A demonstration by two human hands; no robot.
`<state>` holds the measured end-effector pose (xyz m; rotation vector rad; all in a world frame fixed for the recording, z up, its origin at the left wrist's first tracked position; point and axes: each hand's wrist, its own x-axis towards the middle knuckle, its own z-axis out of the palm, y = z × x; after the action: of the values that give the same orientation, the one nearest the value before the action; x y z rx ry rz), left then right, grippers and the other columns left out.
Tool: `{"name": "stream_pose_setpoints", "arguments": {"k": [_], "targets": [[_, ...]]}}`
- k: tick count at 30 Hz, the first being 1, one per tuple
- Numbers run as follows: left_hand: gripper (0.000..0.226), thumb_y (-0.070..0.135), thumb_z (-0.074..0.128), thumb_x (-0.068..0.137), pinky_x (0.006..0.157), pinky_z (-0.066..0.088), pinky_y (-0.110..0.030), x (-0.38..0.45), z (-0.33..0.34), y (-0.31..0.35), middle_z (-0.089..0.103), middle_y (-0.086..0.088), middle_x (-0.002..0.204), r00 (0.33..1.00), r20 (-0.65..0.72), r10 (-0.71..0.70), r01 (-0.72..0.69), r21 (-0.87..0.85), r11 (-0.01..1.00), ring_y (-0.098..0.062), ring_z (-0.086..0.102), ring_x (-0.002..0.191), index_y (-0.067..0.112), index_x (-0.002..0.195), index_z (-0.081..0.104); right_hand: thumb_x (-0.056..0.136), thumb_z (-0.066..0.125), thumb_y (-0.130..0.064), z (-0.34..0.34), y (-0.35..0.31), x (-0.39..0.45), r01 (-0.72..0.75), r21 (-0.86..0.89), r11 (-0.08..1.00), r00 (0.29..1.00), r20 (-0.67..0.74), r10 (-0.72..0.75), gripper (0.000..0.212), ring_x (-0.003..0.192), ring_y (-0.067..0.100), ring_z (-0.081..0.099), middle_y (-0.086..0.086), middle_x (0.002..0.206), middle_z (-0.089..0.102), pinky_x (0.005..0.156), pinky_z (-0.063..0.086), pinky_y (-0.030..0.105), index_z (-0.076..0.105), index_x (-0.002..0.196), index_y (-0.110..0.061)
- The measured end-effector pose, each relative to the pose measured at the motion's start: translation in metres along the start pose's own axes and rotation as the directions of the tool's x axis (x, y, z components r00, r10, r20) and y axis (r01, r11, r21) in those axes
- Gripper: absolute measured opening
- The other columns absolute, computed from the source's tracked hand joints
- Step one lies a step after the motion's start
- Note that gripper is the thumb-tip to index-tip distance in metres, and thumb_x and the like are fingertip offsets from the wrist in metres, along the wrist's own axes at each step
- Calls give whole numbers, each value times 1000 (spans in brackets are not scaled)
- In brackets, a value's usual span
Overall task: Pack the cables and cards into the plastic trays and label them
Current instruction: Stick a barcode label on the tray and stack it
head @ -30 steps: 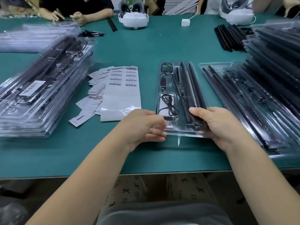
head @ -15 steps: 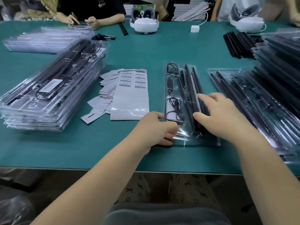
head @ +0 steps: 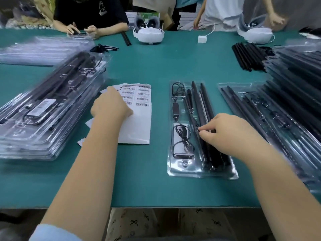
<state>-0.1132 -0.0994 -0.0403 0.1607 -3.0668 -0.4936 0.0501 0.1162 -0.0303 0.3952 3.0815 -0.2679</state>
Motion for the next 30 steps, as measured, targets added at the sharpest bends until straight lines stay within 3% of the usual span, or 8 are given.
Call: {"name": "stream_pose_setpoints", "arguments": {"k": [3, 5, 8, 12, 15, 20, 26, 30], "targets": [[61, 14, 73, 73, 71, 42, -39, 6, 3, -5, 57, -14, 115, 1000, -27, -7, 2, -162, 987, -35, 54, 107, 9, 125, 42, 90, 47, -46, -14, -4, 7, -55, -64, 996, 997, 42, 58, 40, 52, 16, 49, 0, 56, 53, 47, 35, 22, 67, 76, -14], [43, 9, 67, 75, 77, 49, -37, 9, 2, -9, 62, -10, 107, 1000, -24, 16, -23, -319, 947, -30, 59, 99, 11, 116, 56, 90, 47, -50, -24, -7, 14, -40, -80, 996, 998, 39, 43, 40, 63, 14, 56, -4, 66, 60, 53, 42, 24, 69, 85, -17], [14, 7, 67, 76, 63, 49, -28, 8, -5, -13, 72, 1, 83, 987, 35, 157, -82, -727, 682, -18, 62, 69, 18, 83, 71, 89, 53, -48, -33, -21, 25, 73, 96, 993, 997, -7, -72, 24, 82, 9, 57, -13, 88, 63, 70, 47, 28, 66, 101, -31], [8, 21, 65, 88, 60, 53, -26, -7, -8, -6, 73, 6, 75, 947, 139, 290, 28, -934, 357, -11, 69, 67, 16, 83, 68, 86, 64, -28, -29, -45, 38, 404, 289, 868, 908, -245, -341, 27, 86, 0, 54, -13, 97, 62, 76, 37, 10, 67, 113, -32], [15, 22, 63, 87, 60, 53, -25, -19, -6, 0, 72, 3, 76, 919, 47, 392, -106, -926, 361, -14, 65, 69, 17, 77, 74, 86, 67, -16, -22, -64, 49, 556, 248, 793, 797, -432, -423, 38, 112, 19, 52, 2, 122, 58, 96, 32, 18, 64, 123, -21], [18, 18, 66, 78, 61, 41, -29, -39, 0, 7, 61, -10, 77, 761, 90, 643, -282, -847, 451, -15, 51, 71, 2, 86, 67, 82, 69, -10, -10, -71, 59, 679, 6, 734, 588, -602, -540, 23, 91, 38, 61, 11, 103, 70, 86, 47, 43, 73, 104, -6], [32, 16, 68, 82, 44, 27, -19, -51, 5, 12, 30, 10, 50, 663, 149, 734, -418, -739, 528, -10, 28, 49, 7, 59, 47, 77, 73, -24, 10, -50, 47, 638, 254, 727, 705, -574, -418, 21, 85, 22, 65, 1, 90, 73, 81, 51, 36, 77, 94, -13], [28, 13, 64, 83, 47, 21, -17, -57, 6, 13, 27, 10, 50, 623, 149, 768, -495, -685, 535, -10, 25, 51, 4, 61, 47, 75, 78, -16, 12, -41, 45, 554, 577, 600, 828, -456, -326, 15, 80, 9, 66, -9, 82, 73, 78, 52, 33, 78, 89, -23]]}}
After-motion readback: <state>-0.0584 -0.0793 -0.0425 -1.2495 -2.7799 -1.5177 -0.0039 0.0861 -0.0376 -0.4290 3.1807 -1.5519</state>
